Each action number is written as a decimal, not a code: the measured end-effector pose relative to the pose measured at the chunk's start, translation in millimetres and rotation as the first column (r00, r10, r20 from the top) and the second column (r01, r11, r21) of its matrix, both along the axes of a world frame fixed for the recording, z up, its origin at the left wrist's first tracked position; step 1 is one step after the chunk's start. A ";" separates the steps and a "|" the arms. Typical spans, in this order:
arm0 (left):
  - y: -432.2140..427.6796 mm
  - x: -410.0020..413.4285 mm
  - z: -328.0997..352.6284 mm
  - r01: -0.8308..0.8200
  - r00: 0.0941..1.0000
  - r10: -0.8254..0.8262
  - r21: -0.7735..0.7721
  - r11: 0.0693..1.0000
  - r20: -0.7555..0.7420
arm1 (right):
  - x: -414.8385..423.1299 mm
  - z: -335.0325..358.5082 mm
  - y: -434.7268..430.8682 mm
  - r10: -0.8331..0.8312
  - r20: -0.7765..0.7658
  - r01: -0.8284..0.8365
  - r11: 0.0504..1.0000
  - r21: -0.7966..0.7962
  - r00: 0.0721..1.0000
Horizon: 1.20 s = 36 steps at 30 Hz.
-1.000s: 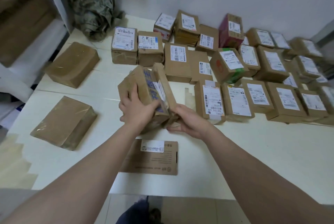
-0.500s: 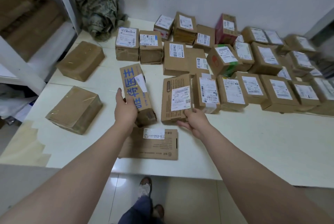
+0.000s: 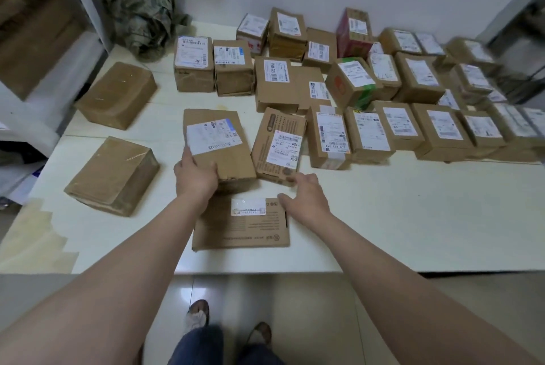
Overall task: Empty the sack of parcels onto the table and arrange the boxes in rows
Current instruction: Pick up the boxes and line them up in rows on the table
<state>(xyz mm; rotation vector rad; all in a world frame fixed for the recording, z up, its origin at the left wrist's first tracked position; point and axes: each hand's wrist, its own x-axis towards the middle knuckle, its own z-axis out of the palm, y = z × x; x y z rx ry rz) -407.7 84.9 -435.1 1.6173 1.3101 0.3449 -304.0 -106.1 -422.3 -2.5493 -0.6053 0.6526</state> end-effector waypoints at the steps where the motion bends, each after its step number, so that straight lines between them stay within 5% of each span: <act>1: 2.6 1.1 -0.1 0.021 0.999 -0.022 0.011 1.000 0.027 | -2.7 0.0 -0.7 0.064 -0.057 -0.064 0.998 0.002 0.996; 5: 10.6 0.8 -1.9 0.163 0.980 -0.153 -0.072 0.984 0.124 | -19.8 -3.3 1.4 0.330 -0.233 -0.372 0.913 -0.165 0.915; 8: 11.8 -8.8 -7.0 0.263 0.965 -0.258 -0.116 0.958 0.051 | -40.1 -14.4 10.6 0.441 -0.131 -0.456 0.803 -0.383 0.888; 10: 15.6 -13.0 -9.5 0.220 0.969 -0.236 -0.184 0.958 -0.073 | -48.7 -19.6 14.8 0.430 0.000 -0.388 0.814 -0.433 0.903; 14: 20.1 -18.1 -7.0 0.126 0.899 -0.242 -0.314 0.941 -0.365 | -49.7 -12.5 8.1 0.316 0.103 -0.263 0.899 -0.351 0.943; 20: 2.3 -19.2 7.0 0.044 0.970 -0.174 -0.575 0.817 -0.172 | -43.6 9.4 -15.7 0.235 0.048 -0.211 0.933 -0.291 0.971; 23: -11.1 -13.9 15.8 0.017 0.976 -0.131 -0.541 0.841 -0.173 | -38.7 12.8 -32.0 0.172 0.072 -0.158 0.973 -0.166 0.982; 28: -58.3 -14.4 23.0 0.105 0.992 -0.124 -0.329 0.938 -0.039 | -33.6 17.1 -58.0 -0.015 0.416 -0.012 0.998 0.063 0.909; 33: -102.4 -11.7 15.1 0.254 0.957 -0.285 -0.326 0.911 -0.048 | -31.8 13.9 -80.6 0.174 0.132 -0.120 0.933 -0.340 0.976; 36: -114.7 -15.2 14.4 0.278 0.943 -0.326 -0.390 0.878 -0.063 | -33.5 8.0 -91.0 0.184 -0.051 -0.190 0.919 -0.345 0.982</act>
